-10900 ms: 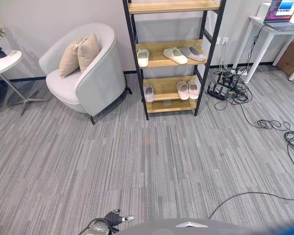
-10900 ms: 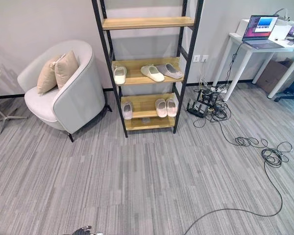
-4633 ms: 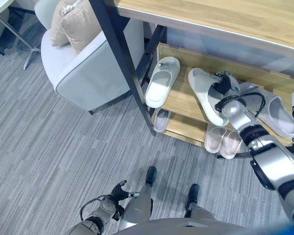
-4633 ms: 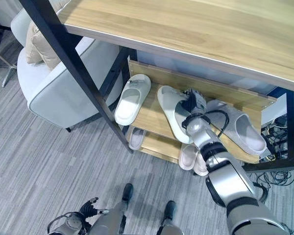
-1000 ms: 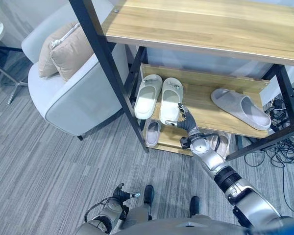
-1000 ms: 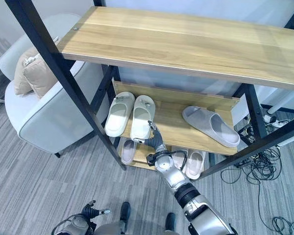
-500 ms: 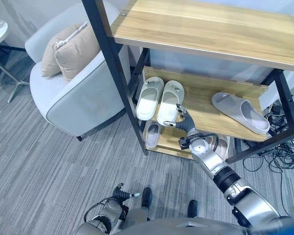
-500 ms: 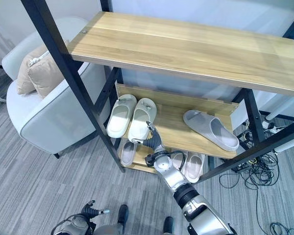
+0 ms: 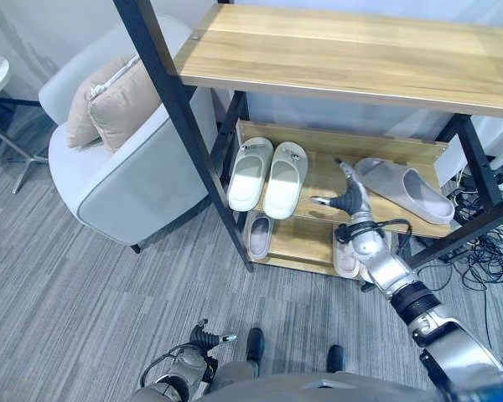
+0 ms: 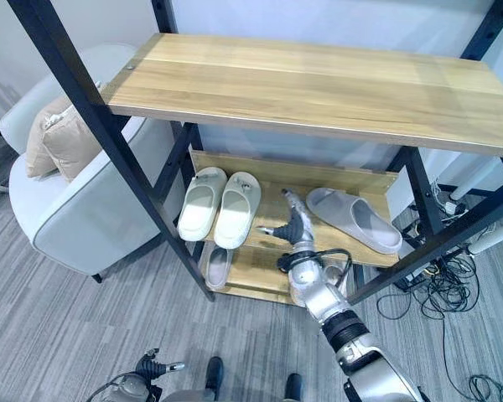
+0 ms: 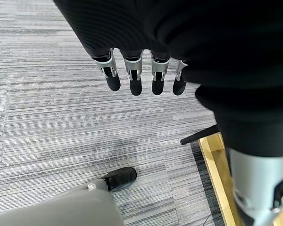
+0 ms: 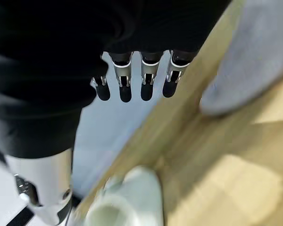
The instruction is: Arrange the slippers neatly on the shoe rack.
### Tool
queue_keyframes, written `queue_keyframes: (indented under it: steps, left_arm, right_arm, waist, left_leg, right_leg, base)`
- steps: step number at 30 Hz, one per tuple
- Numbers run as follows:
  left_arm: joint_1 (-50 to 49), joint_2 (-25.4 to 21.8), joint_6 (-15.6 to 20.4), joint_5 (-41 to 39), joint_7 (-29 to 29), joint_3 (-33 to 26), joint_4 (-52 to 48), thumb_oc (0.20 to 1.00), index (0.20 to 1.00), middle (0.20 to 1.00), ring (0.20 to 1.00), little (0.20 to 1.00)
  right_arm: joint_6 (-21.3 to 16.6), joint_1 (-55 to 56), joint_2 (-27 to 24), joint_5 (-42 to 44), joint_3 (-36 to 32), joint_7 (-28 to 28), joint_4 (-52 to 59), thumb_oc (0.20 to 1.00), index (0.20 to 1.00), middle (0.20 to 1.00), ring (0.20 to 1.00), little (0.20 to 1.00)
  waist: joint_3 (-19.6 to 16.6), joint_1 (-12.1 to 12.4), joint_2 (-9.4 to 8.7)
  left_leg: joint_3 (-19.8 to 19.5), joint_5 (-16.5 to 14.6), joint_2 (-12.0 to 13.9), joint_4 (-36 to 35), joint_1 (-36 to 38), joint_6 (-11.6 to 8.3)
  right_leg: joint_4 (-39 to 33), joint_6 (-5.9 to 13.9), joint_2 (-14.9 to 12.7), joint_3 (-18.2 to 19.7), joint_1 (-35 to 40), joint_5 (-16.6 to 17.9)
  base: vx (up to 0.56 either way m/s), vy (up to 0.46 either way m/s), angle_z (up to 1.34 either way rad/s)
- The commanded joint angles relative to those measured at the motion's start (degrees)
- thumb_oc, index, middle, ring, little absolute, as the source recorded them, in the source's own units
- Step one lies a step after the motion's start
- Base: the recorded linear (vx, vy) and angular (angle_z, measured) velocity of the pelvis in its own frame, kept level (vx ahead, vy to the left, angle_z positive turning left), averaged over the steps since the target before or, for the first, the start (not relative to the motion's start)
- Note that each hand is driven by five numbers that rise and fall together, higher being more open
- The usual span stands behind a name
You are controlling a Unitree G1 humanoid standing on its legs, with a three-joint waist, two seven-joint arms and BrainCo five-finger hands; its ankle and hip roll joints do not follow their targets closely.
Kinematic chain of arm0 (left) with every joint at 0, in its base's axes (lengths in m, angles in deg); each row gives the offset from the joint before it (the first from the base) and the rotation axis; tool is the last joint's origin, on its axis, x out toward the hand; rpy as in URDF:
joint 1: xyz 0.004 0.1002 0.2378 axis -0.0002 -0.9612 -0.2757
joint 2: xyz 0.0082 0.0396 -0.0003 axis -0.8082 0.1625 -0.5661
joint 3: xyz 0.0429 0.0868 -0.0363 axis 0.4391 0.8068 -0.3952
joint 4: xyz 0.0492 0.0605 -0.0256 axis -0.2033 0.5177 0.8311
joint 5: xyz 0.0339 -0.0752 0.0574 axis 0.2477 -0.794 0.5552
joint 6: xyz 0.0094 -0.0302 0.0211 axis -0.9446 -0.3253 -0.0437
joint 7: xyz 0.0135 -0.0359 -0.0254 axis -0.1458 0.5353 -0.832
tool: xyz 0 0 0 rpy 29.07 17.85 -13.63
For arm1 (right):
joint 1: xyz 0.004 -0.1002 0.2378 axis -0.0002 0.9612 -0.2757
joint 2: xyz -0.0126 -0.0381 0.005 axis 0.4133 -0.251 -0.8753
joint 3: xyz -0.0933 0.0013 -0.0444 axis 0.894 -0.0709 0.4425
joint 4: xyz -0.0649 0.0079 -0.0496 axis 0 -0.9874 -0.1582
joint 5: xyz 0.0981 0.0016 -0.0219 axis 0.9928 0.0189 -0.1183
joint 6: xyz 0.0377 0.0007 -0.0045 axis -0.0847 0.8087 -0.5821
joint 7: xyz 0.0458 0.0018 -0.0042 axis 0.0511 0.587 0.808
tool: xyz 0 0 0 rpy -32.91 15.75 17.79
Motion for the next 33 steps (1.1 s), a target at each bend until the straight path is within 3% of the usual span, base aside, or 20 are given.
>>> queue_keyframes:
  steps: [1,7,13,15,25,33]
  left_arm:
    - [2.86,0.24,1.19,2.3,-0.69,0.18,5.43,1.0,1.0,1.0,1.0,1.0]
    - [2.39,-0.08,1.41,3.37,-0.26,-0.44,5.78,1.0,1.0,1.0,1.0,1.0]
    - [2.27,-0.06,1.34,3.42,-0.28,-0.57,5.95,1.0,1.0,1.0,1.0,1.0]
    - [2.34,0.02,1.16,2.48,-0.85,-1.13,6.0,1.0,1.0,1.0,1.0,1.0]
    - [2.33,0.32,-0.05,0.93,-1.89,-1.43,6.77,1.0,1.0,1.0,1.0,1.0]
    - [2.92,-0.22,-0.12,1.29,-1.63,-1.05,7.12,1.0,1.0,1.0,1.0,1.0]
  right_arm:
    - [-0.66,-3.69,-0.49,-4.32,-2.64,-4.57,-0.71,1.0,1.0,1.0,1.0,1.0]
    - [1.28,-0.53,-3.42,-5.92,-7.79,-7.62,-4.67,1.0,1.0,1.0,1.0,1.0]
    - [1.91,0.55,-3.3,-5.07,-8.67,-7.84,-6.4,1.0,1.0,1.0,1.0,1.0]
    - [1.97,2.84,-2.1,-3.1,-10.45,-10.75,-8.43,1.0,1.0,1.0,1.0,1.0]
    - [3.2,3.29,-0.83,2.97,-10.82,-10.75,-15.25,1.0,1.0,1.0,1.0,1.0]
    - [3.81,-1.5,-3.49,2.98,-9.82,-9.11,-17.38,1.0,1.0,1.0,1.0,1.0]
  waist:
    - [1.51,0.92,-1.88]
    - [1.07,0.53,-1.62]
    - [0.87,0.34,-1.49]
    - [0.47,-0.08,-1.2]
    - [-0.12,-0.32,-1.3]
    - [-0.2,0.02,-1.46]
  left_leg:
    - [3.3,-7.92,1.19,0.67,2.51,-1.48]
    - [3.24,-8.16,1.33,0.67,2.86,-1.53]
    - [3.3,-8.2,1.33,0.67,2.95,-1.49]
    - [3.48,-8.39,1.41,0.67,3.32,-1.58]
    - [3.97,-8.81,1.75,0.67,4.05,-1.85]
    - [3.75,-8.5,1.94,0.67,3.1,-2.03]
  right_leg:
    - [0.36,4.37,-5.22,-0.27,2.61,1.26]
    - [0.36,4.41,-5.05,-0.27,2.82,0.94]
    - [0.36,4.42,-5.02,-0.15,2.76,0.92]
    - [0.36,4.37,-4.9,0.01,2.98,0.57]
    - [0.36,4.1,-4.31,0.35,3.34,-0.11]
    - [0.36,4.12,-4.1,0.32,2.36,0.1]
  base:
    - [0.0,0.0,0.0]
    - [0.02,-0.023,0.0]
    - [0.0,0.0,-0.01]
    - [0.05,-0.036,0.01]
    - [0.05,-0.029,-0.04]
    - [0.05,-0.026,0.0]
